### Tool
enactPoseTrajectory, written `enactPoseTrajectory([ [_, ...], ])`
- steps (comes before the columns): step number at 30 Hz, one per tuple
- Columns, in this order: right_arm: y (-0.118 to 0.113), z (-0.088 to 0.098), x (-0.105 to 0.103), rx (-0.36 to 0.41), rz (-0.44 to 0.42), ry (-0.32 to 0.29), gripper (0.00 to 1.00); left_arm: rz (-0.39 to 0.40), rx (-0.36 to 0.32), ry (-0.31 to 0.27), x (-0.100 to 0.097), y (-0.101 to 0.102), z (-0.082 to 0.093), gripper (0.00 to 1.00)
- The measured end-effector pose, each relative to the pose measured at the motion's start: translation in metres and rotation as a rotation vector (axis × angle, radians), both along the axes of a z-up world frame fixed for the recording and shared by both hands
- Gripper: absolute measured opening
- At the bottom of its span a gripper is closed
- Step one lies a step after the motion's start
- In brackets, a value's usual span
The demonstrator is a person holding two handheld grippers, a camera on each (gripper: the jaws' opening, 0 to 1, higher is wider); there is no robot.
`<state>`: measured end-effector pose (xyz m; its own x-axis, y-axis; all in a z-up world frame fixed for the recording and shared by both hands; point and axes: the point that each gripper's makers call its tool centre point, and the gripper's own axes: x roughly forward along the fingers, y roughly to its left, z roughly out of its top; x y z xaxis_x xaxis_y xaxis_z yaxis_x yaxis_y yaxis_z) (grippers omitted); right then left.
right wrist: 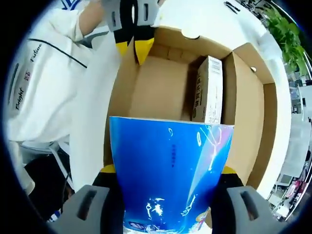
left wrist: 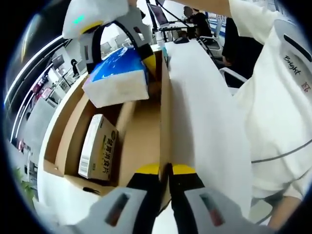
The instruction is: Operate the shoe box by opening the lid, removing the specified soft item, and placing it in the target area until the item is outside and the box remains undamaged.
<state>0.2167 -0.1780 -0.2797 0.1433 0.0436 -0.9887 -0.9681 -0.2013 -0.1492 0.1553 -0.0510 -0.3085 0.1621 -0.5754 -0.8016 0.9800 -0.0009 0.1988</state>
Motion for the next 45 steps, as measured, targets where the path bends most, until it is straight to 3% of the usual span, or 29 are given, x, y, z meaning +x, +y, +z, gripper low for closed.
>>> enactPoseTrajectory([
  [8, 0.005, 0.035, 0.001, 0.085, 0.032, 0.003, 0.70, -0.002, 0.000, 0.003, 0.000, 0.000, 0.000, 0.05],
  [12, 0.008, 0.034, -0.002, 0.133, 0.011, 0.013, 0.70, 0.000, -0.003, 0.000, 0.001, 0.000, 0.000, 0.05],
  [19, -0.005, 0.034, 0.000, 0.096, -0.004, 0.013, 0.70, 0.000, -0.001, 0.000, 0.000, 0.000, 0.000, 0.05],
  [30, -0.034, 0.042, -0.009, 0.121, -0.057, 0.020, 0.70, 0.000, -0.001, -0.002, 0.000, 0.001, 0.000, 0.05],
  [38, -0.041, 0.048, -0.017, 0.160, -0.079, 0.018, 0.69, 0.002, -0.007, -0.003, 0.000, 0.001, 0.000, 0.05],
  [40, -0.046, 0.048, -0.021, 0.132, -0.034, -0.010, 0.69, 0.002, -0.009, -0.004, 0.001, 0.001, 0.000, 0.05],
  [45, -0.054, 0.053, -0.019, 0.152, -0.028, -0.054, 0.69, 0.004, 0.000, 0.004, 0.000, 0.001, 0.000, 0.05],
])
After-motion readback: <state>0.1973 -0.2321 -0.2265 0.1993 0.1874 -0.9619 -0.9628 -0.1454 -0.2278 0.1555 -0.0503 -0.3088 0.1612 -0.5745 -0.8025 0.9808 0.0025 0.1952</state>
